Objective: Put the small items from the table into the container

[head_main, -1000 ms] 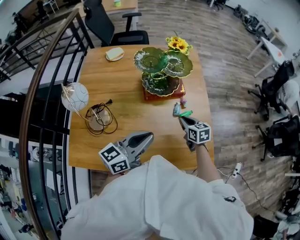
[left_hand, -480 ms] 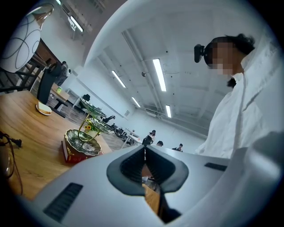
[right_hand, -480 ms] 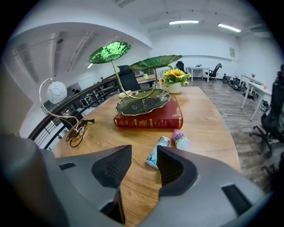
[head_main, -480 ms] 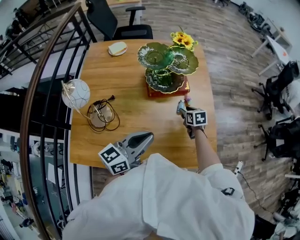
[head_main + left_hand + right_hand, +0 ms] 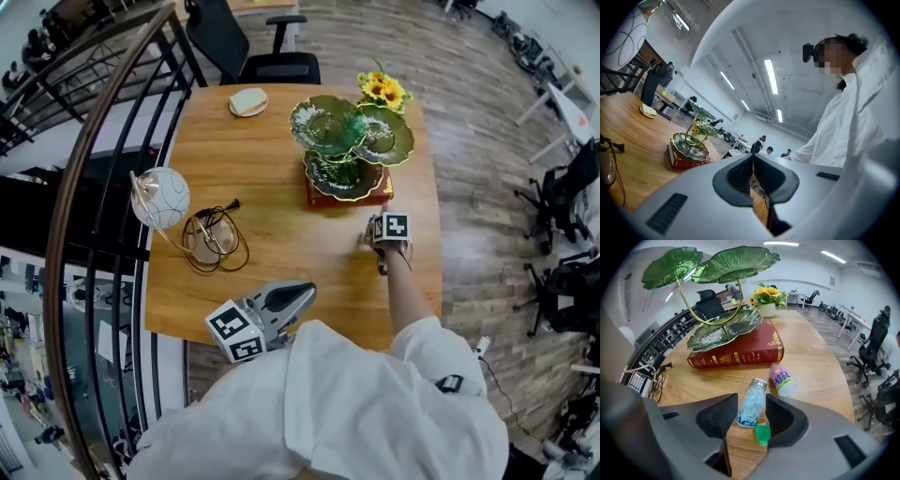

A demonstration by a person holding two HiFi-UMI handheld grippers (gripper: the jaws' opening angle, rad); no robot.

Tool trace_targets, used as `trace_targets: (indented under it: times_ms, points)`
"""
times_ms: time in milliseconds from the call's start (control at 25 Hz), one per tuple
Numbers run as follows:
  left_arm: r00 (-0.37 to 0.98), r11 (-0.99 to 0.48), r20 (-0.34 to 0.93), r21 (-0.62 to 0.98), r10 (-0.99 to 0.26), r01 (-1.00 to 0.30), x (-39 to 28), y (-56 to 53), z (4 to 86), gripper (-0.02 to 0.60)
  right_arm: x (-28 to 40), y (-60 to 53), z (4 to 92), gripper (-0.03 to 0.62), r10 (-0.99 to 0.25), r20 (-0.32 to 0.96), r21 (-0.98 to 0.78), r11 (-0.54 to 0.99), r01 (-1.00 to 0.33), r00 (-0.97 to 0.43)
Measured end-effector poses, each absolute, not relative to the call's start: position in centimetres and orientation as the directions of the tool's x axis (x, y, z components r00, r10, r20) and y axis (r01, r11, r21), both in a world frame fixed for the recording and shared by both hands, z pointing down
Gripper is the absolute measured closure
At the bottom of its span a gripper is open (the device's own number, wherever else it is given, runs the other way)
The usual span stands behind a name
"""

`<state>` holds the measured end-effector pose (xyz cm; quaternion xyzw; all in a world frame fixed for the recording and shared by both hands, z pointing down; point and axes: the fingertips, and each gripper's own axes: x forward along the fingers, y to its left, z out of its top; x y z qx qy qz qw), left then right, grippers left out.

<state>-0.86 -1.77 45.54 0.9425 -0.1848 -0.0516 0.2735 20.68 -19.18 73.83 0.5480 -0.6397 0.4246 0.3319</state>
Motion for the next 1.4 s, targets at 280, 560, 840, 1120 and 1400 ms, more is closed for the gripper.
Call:
trace_targets:
  times_ms: [280,560,840,1120,1400]
  points:
    - [0.917,-0.759,0.005,0.56,-0.399,-0.333,-1.4,-2.6,46.3,0.572,20.2,-19.6,76.0,0.419,-0.326,0.935,-0.13,0.065,-0.989,-0.144]
    - [0.917,-0.753,0.005,0.568,-0.4,-0.332,-1.7,-3.2,47.0,0.572,19.9,-19.4,76.8,0.419,-0.259,0.963,-0.044,0.128,-0.991,-0.076]
    - [0.918,-0.757,-0.001,0.567,-0.396,-0.325,-1.6,-3.2,46.6,0.572,20.6,-19.7,77.1,0.421,-0.258,0.966,0.053,0.223,-0.973,-0.006]
    - [0.915,-0.756,-0.01,0.568,-0.403,-0.327,-1.7,-3.1,46.5,0.572,19.8,-19.8,75.5,0.421,-0.333,0.939,-0.013,0.222,-0.975,-0.088]
    - [0.925,-0.766,-0.022,0.568,-0.38,-0.301,-0.9,-2.6,46.3,0.572,19.5,-20.1,72.6,0.421,-0.414,0.894,-0.096,0.192,-0.977,-0.17]
